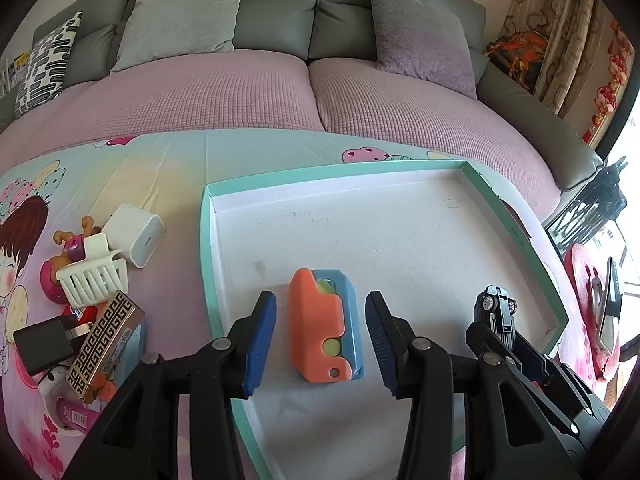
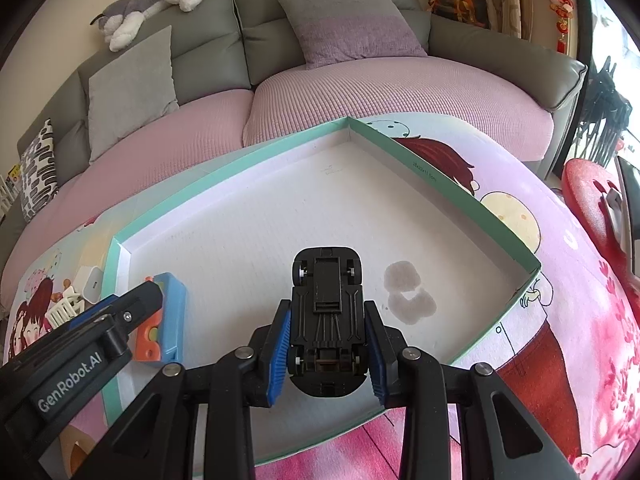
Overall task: Organize rigid objects
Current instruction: 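Carry the block into the teal tray and release it while the right tool releases the car there, then grasp the pink tube with the right tool while the left tool moves toward the pink watch band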
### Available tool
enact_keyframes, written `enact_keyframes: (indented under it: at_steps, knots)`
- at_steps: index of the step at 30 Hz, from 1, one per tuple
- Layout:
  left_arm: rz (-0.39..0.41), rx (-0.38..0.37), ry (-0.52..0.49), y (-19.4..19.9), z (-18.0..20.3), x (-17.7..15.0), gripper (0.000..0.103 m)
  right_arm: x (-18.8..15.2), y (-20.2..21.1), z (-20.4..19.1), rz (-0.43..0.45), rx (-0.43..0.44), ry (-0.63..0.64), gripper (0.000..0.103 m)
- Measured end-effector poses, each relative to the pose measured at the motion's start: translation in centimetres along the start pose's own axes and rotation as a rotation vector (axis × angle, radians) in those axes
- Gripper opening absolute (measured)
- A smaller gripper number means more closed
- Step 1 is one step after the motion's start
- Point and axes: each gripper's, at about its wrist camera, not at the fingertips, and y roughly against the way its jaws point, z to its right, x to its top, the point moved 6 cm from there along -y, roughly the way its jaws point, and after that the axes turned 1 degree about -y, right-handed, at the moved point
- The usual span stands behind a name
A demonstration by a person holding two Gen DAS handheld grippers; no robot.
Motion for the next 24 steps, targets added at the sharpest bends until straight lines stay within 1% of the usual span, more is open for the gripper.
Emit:
enact_keyframes:
  at_steps: [2,5,7,8,9,10,13,14,16,19,20,21,23,24]
  knots:
    - [0.0,0.001,0.017,0.4,-0.4,0.0,0.061,0.0,0.0,-0.1,0.001,-0.004,0.002,0.036]
    - [0.005,0.006,0.052,1.0,-1.4,0.0,0.063,0.0,0.1,-0.4,0.003,-0.007,0.009,0.037]
    - [0.009,0.022,0.076,1.5,-2.3,0.0,0.066,0.2,0.2,-0.6,0.011,-0.016,0.018,0.041]
    - [0.009,0.034,0.089,1.8,-2.8,0.0,0.074,0.2,0.3,-0.7,0.015,-0.02,0.023,0.047]
    - [0.009,0.046,0.104,2.0,-3.4,0.0,0.08,0.2,0.4,-0.8,0.02,-0.023,0.028,0.053]
    - [0.012,0.057,0.118,2.2,-4.0,0.0,0.084,0.3,0.5,-0.9,0.023,-0.025,0.032,0.054]
    - [0.013,0.089,0.158,2.8,-5.7,-0.2,0.086,0.5,0.7,-1.2,0.032,-0.032,0.043,0.055]
    - [0.013,0.097,0.166,3.0,-6.3,-0.3,0.086,0.5,0.7,-1.4,0.035,-0.036,0.047,0.056]
    - [0.015,0.122,0.183,3.6,-7.4,-0.4,0.088,0.6,0.9,-1.7,0.047,-0.045,0.055,0.063]
    - [0.028,0.17,0.219,4.9,-9.7,-0.8,0.09,0.8,1.5,-2.6,0.074,-0.046,0.07,0.077]
    - [0.035,0.183,0.235,5.4,-10.5,-0.8,0.09,0.8,1.6,-2.9,0.082,-0.038,0.074,0.083]
    - [0.044,0.195,0.251,5.8,-11.3,-0.9,0.09,0.8,1.7,-3.3,0.087,-0.025,0.076,0.087]
    - [0.064,0.218,0.284,6.8,-13.1,-1.0,0.09,0.8,1.9,-4.1,0.093,0.0,0.083,0.091]
    - [0.074,0.231,0.299,7.3,-14.0,-1.1,0.09,0.8,2.0,-4.6,0.096,0.007,0.091,0.095]
